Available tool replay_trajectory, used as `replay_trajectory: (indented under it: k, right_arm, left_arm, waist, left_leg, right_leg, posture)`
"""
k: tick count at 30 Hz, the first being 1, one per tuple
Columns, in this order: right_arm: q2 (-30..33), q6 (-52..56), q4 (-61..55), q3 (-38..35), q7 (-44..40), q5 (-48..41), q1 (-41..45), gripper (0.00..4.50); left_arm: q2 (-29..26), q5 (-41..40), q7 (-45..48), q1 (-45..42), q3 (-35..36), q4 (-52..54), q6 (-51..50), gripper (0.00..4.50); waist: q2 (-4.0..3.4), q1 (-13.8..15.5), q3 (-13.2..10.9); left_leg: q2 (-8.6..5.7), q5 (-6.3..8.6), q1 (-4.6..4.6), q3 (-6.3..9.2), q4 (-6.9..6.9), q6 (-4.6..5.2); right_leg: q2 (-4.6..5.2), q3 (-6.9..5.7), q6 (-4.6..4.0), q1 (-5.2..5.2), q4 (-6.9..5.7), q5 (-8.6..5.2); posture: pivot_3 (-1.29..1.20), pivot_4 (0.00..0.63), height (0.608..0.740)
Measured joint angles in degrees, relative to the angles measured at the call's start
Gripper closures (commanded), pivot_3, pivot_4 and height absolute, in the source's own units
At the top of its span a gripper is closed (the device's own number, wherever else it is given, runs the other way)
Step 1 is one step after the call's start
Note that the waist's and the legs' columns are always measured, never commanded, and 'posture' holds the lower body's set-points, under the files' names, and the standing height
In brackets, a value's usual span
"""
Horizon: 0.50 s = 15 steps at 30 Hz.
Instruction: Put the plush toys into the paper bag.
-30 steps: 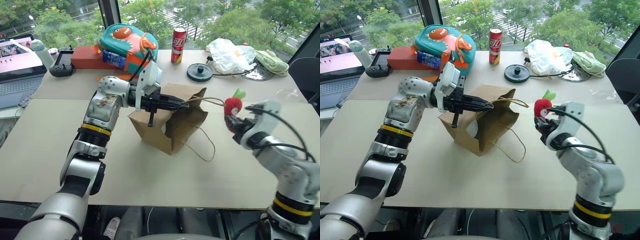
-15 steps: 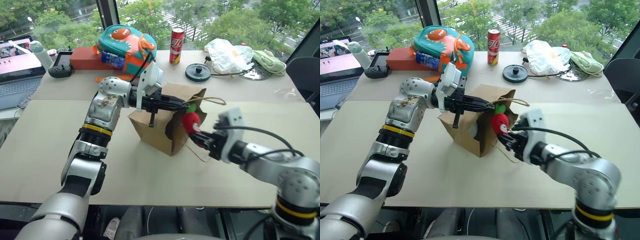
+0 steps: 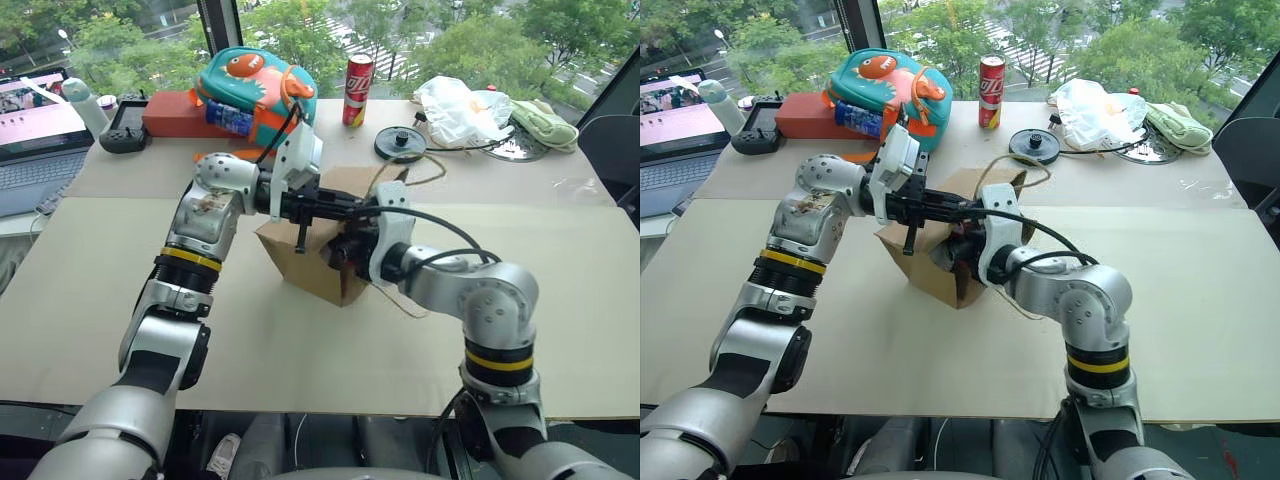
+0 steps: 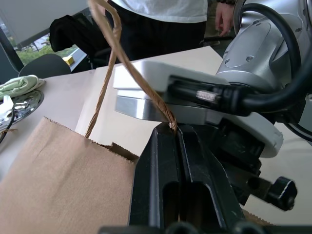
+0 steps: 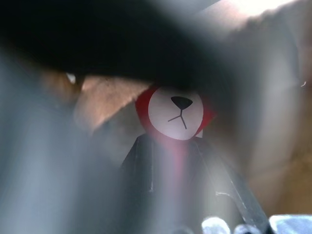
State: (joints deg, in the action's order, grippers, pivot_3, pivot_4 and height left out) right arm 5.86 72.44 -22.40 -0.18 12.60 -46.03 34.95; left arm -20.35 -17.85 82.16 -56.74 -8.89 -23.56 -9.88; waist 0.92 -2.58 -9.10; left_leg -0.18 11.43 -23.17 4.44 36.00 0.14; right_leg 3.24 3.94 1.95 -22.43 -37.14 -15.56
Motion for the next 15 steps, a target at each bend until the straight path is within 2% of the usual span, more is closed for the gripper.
replay_trajectory:
  k: [2, 5, 9, 15]
  right_arm:
    - [-1.1, -0.6, 0.1, -0.1, 0.2, 1.1, -0.1, 2.47]
    - [-2.1, -0.9, -0.6, -0.1, -0.1, 2.4, -0.8, 1.37]
    - [-1.4, 0.4, -2.2, -1.5, -1.3, 2.4, -2.2, 0.19]
    - [2.5, 4.2, -5.6, -5.8, -4.1, 0.8, -3.8, 0.19]
  left_arm:
    - [-0.1, 0.0, 0.0, 0.0, 0.0, -0.1, 0.0, 4.50]
    - [-0.1, 0.0, 0.1, 0.0, -0.1, -0.1, 0.0, 4.50]
    - [0.3, 0.0, 0.1, 0.0, -0.1, -0.1, 0.0, 4.50]
    - [0.7, -0.2, 0.4, 0.0, -0.1, 0.0, 0.2, 4.50]
  waist:
    - [0.00, 0.0, 0.0]
    - [-0.01, 0.0, 0.0]
    - [-0.01, 0.0, 0.0]
    - [-0.01, 0.0, 0.0]
  left_leg:
    - [-0.01, 0.00, -0.01, 0.00, 0.00, 0.00]
    - [-0.01, 0.00, -0.02, 0.00, 0.00, 0.00]
    - [0.00, 0.00, -0.01, 0.00, -0.01, 0.00]
    - [0.00, 0.00, -0.02, 0.00, 0.00, 0.00]
  right_leg:
    - [0.01, 0.00, 0.00, -0.02, -0.01, 0.00]
    - [0.01, 0.00, -0.01, -0.01, -0.02, 0.00]
    - [0.01, 0.00, -0.01, -0.02, -0.01, 0.00]
    - [0.01, 0.00, 0.00, -0.02, 0.00, 0.00]
  posture:
    - [0.00, 0.150, 0.740]
    - [0.00, 0.150, 0.740]
    - [0.00, 0.150, 0.740]
    - [0.00, 0.150, 0.740]
